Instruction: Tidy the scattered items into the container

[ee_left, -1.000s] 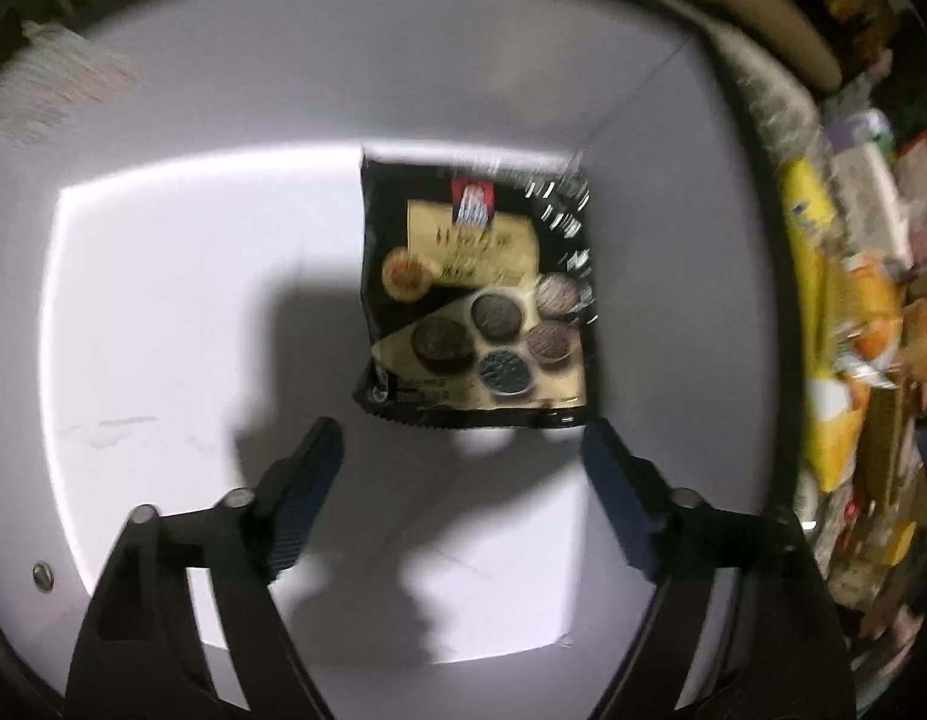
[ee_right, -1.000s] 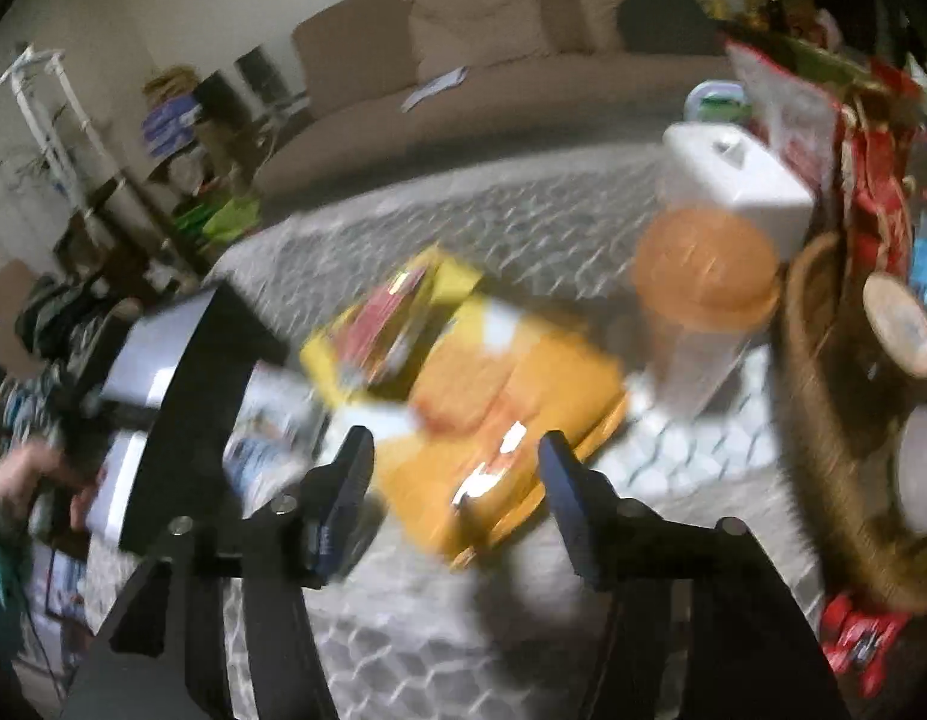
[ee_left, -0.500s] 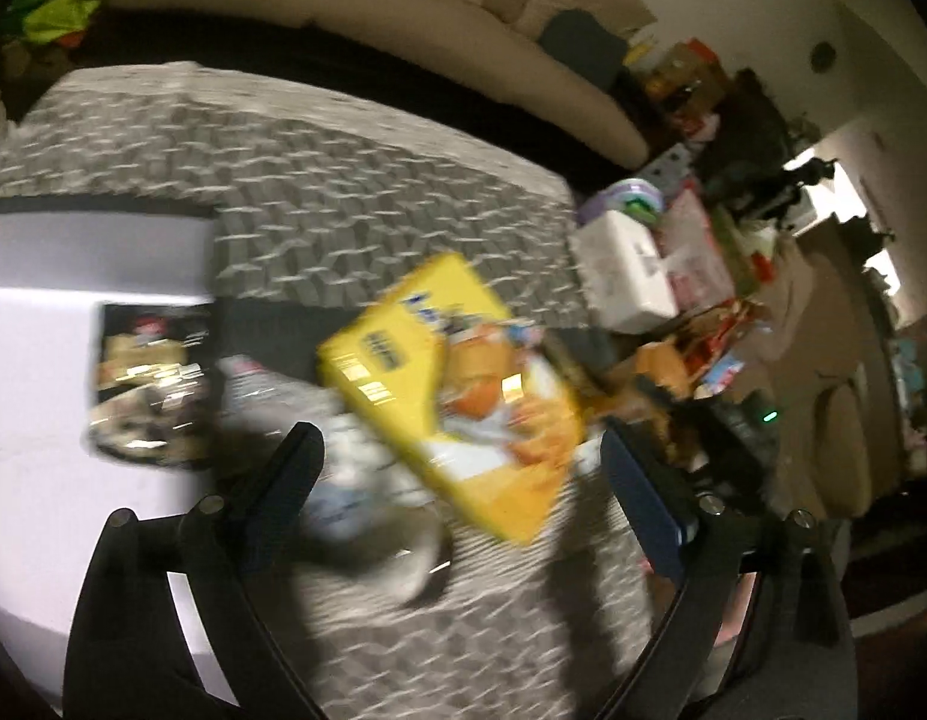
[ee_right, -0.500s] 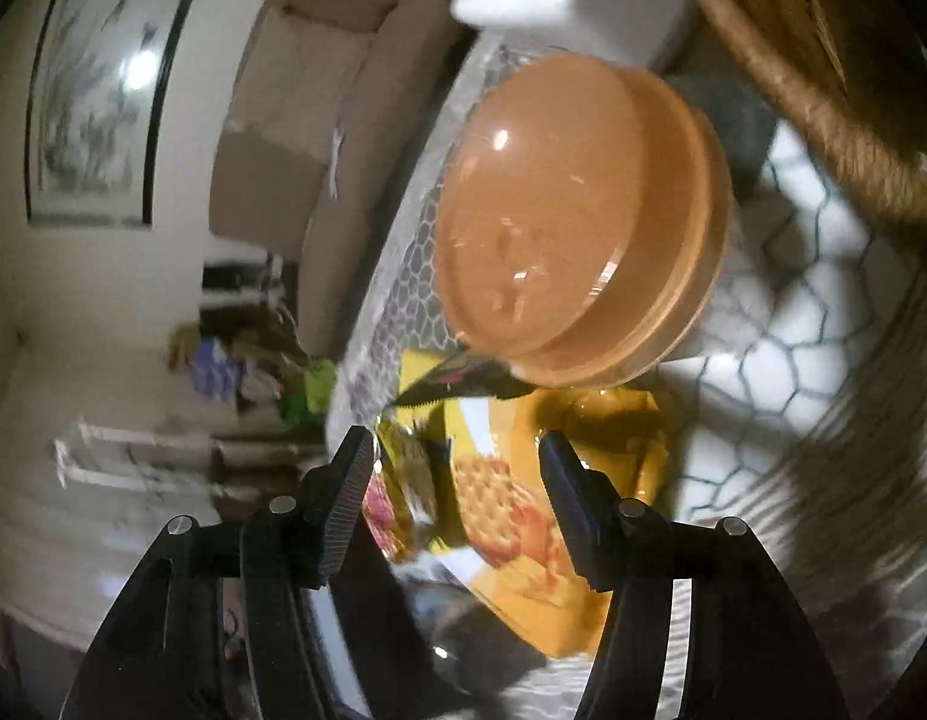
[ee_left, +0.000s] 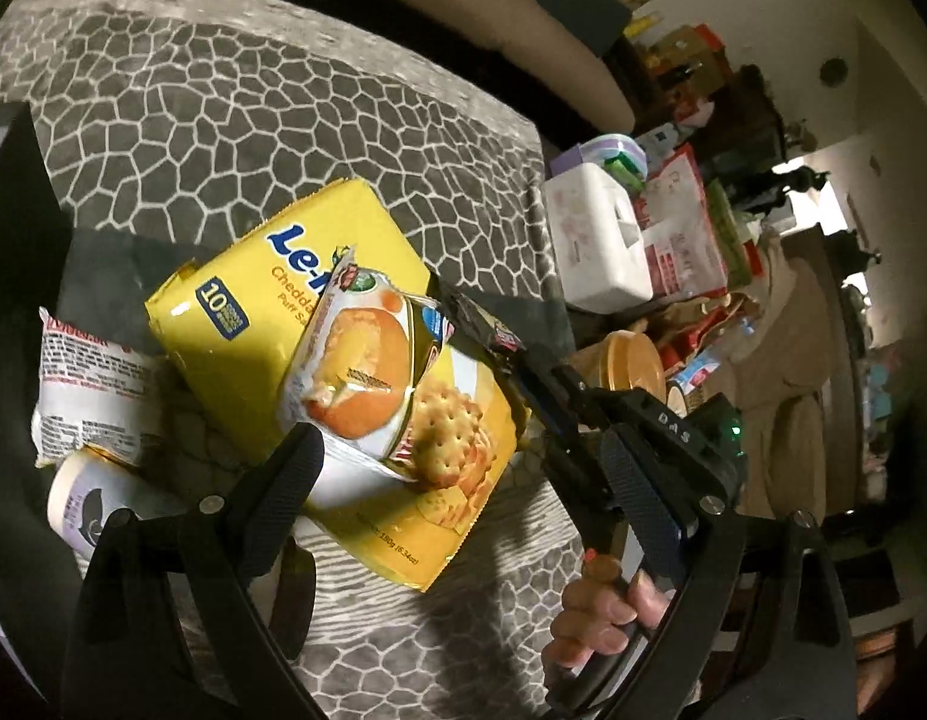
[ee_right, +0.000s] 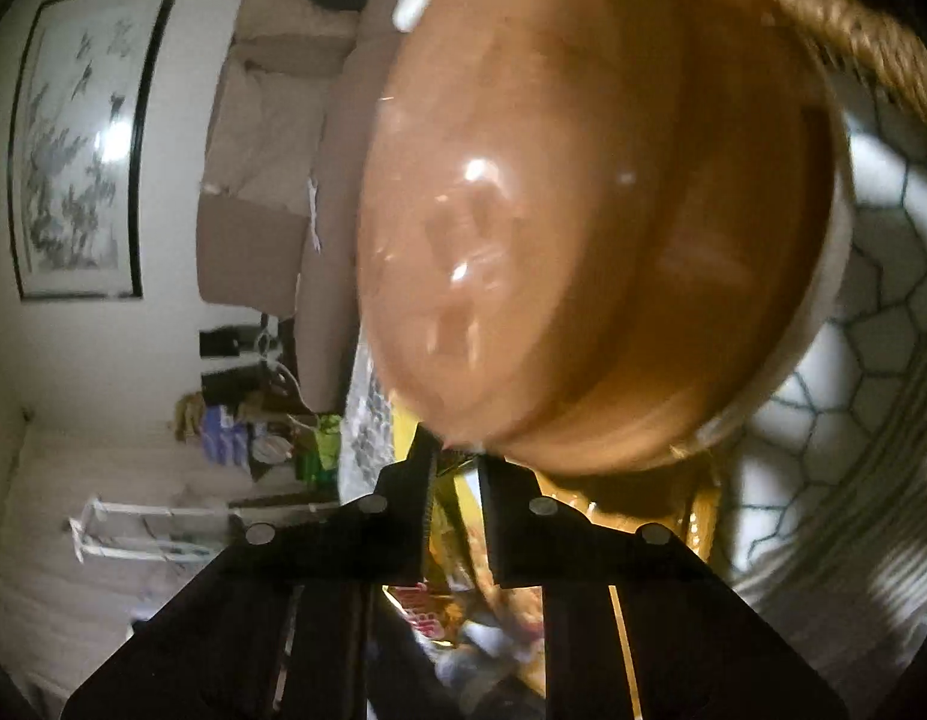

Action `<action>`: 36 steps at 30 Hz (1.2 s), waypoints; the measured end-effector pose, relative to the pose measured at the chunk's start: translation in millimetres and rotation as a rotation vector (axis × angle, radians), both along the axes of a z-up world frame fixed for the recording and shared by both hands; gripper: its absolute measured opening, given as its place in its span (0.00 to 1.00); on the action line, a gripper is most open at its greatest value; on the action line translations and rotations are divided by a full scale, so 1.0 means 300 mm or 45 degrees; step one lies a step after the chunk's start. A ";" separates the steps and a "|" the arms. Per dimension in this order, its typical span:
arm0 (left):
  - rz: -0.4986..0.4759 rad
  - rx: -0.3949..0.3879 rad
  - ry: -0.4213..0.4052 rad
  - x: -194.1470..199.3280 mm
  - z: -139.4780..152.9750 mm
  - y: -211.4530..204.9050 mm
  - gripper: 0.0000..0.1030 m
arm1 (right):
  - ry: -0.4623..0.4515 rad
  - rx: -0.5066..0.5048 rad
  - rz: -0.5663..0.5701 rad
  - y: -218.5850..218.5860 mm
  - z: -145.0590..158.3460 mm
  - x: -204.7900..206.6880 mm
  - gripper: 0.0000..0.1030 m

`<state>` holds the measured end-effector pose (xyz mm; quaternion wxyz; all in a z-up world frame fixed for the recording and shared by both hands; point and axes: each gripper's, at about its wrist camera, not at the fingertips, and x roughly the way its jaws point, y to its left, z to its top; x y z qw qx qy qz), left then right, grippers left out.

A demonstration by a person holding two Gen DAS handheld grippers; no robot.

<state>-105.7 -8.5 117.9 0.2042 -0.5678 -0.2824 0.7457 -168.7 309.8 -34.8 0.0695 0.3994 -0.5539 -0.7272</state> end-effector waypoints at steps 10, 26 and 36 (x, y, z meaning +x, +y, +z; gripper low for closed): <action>-0.021 0.154 -0.024 0.132 -0.035 -0.003 0.91 | 0.103 0.066 0.181 -0.030 0.040 0.186 0.03; 0.026 0.131 -0.043 0.169 -0.079 -0.016 0.91 | -0.065 -0.361 -0.147 0.059 -0.077 0.068 0.34; 0.039 0.134 -0.049 0.160 -0.102 -0.054 0.91 | 0.021 -0.185 0.011 0.018 -0.054 0.070 0.01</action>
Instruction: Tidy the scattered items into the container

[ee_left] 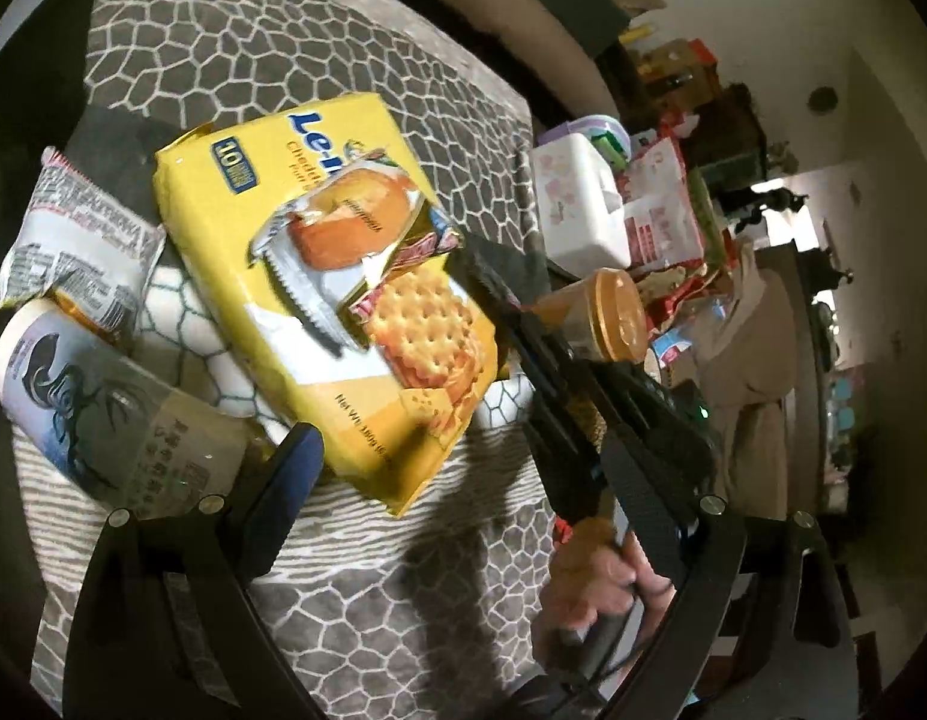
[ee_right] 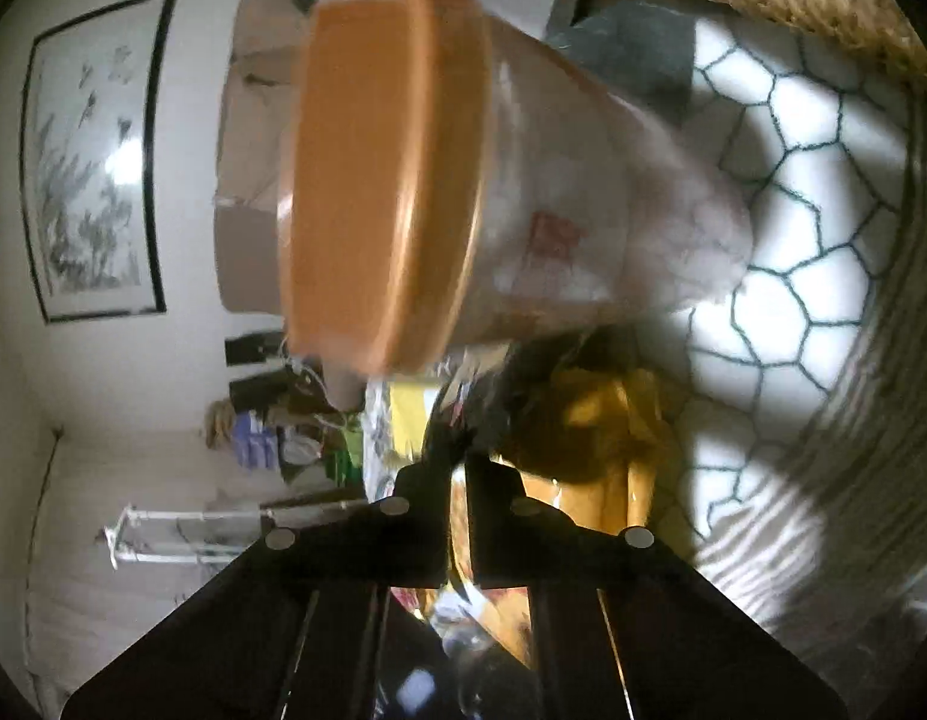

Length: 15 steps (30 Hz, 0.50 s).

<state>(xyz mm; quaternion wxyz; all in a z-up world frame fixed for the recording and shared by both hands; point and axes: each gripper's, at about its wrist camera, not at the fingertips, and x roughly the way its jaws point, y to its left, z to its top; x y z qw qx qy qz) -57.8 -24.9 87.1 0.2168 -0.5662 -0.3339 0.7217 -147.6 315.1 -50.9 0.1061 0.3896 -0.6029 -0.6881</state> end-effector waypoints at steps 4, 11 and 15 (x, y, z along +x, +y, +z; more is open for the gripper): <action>0.006 0.004 -0.007 0.032 -0.004 -0.010 0.91 | 0.067 0.079 0.147 -0.031 0.058 0.058 0.01; 0.003 0.001 -0.004 0.094 0.006 0.001 0.91 | -0.025 -0.127 -0.054 0.102 -0.003 0.095 0.37; -0.004 -0.006 0.007 0.094 0.012 0.012 0.91 | -0.060 -0.143 -0.135 0.123 0.001 0.022 0.64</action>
